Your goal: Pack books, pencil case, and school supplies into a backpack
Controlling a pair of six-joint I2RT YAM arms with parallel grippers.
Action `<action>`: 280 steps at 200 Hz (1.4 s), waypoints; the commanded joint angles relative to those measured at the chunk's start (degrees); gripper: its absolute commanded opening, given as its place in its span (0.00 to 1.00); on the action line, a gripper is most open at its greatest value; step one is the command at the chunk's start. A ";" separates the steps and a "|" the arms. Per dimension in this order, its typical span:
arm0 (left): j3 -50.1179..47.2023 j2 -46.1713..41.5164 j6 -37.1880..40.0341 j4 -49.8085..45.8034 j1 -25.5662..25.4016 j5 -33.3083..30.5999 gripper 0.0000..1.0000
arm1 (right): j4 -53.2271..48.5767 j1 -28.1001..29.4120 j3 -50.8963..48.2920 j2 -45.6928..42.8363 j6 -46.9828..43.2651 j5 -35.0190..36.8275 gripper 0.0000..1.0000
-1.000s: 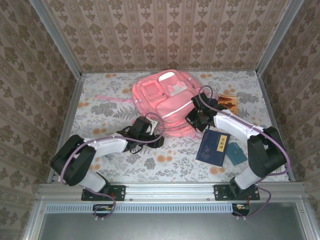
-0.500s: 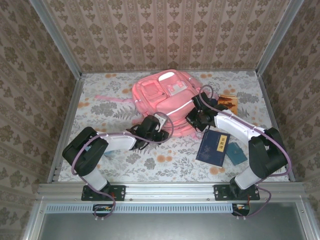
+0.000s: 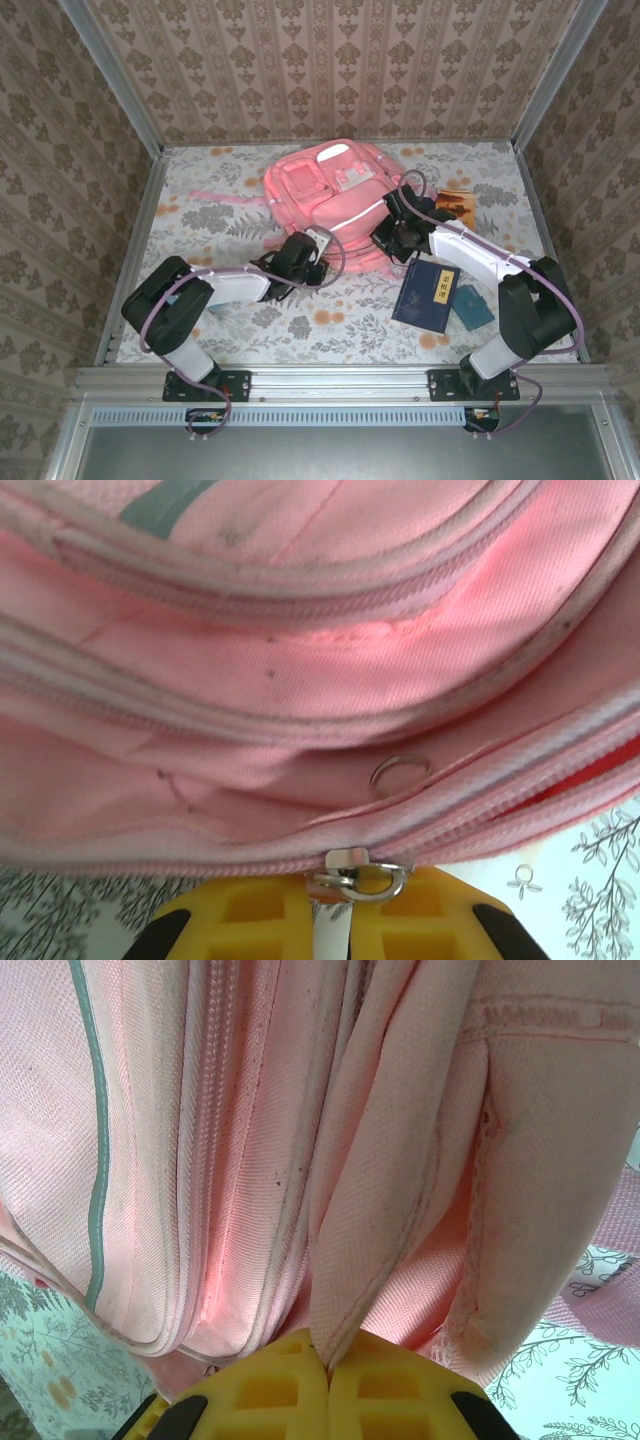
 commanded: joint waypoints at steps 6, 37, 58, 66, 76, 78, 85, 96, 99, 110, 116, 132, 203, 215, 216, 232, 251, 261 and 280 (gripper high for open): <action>-3.83 -4.00 -2.65 0.36 2.28 -0.77 0.00 | -1.62 0.17 0.10 -2.67 0.01 2.69 0.00; -5.82 -5.26 -4.63 0.55 5.40 -0.20 0.00 | -1.47 0.08 -0.01 -2.39 -0.10 2.91 0.00; -5.40 -4.04 -6.31 -0.23 7.84 -1.39 0.00 | -0.03 0.25 0.27 -1.51 -0.80 1.50 0.00; -4.87 -3.33 -6.97 -0.97 8.86 -2.00 0.00 | 0.00 0.53 0.72 -0.98 -1.09 1.17 0.00; -4.16 -2.61 -7.33 -1.96 9.93 -2.37 0.00 | 0.11 0.84 1.22 -0.46 -1.50 0.91 0.00; -3.99 -2.46 -7.49 -2.21 10.22 -2.59 0.00 | 0.12 0.86 1.31 -0.43 -1.58 0.85 0.00; -3.29 -2.22 -7.87 -3.58 10.88 -3.57 0.00 | 0.36 1.08 1.62 -0.09 -1.80 0.63 0.00; -2.34 -1.90 -7.92 -5.62 12.39 -3.88 0.00 | 1.27 1.55 2.06 0.52 -2.09 -0.08 0.00; -2.14 -1.86 -8.09 -6.13 12.81 -4.05 0.00 | 1.60 1.64 2.22 0.68 -2.28 -0.42 0.00; -1.74 -1.87 -8.16 -7.11 14.25 -3.17 0.00 | 2.56 2.29 3.27 2.03 -3.02 -2.32 0.00; -1.63 -2.21 -8.04 -7.78 14.95 -3.42 0.00 | 3.16 2.87 4.06 3.06 -3.57 -3.61 0.00; -1.35 -3.29 -8.35 -9.95 16.76 -4.08 0.00 | 4.25 4.58 6.31 5.77 -4.59 -6.69 0.00; 2.91 -12.14 -13.53 -28.67 21.71 -9.22 0.66 | -2.97 6.35 6.90 0.21 -15.11 -0.48 0.72; 3.31 -14.31 -14.87 -30.86 21.69 -8.68 0.72 | -5.71 5.83 5.31 -2.46 -16.65 2.66 0.75; 3.33 -14.50 -14.96 -31.08 21.71 -8.60 0.72 | -5.82 5.77 5.03 -2.66 -16.75 2.87 0.75; 3.95 -17.17 -16.27 -32.13 21.64 -5.76 0.76 | -6.96 4.31 1.29 -6.63 -18.73 6.20 0.77; 5.36 -18.31 -17.56 -30.01 21.41 0.85 0.76 | -7.63 2.48 -2.68 -10.45 -20.32 8.90 0.78; 6.46 -17.40 -18.37 -28.09 21.01 4.28 0.74 | -7.41 1.40 -4.69 -11.99 -21.06 9.14 0.79; 10.31 -12.59 -19.27 -24.44 20.47 9.00 0.68 | -6.87 -0.02 -7.62 -14.14 -21.90 9.26 0.80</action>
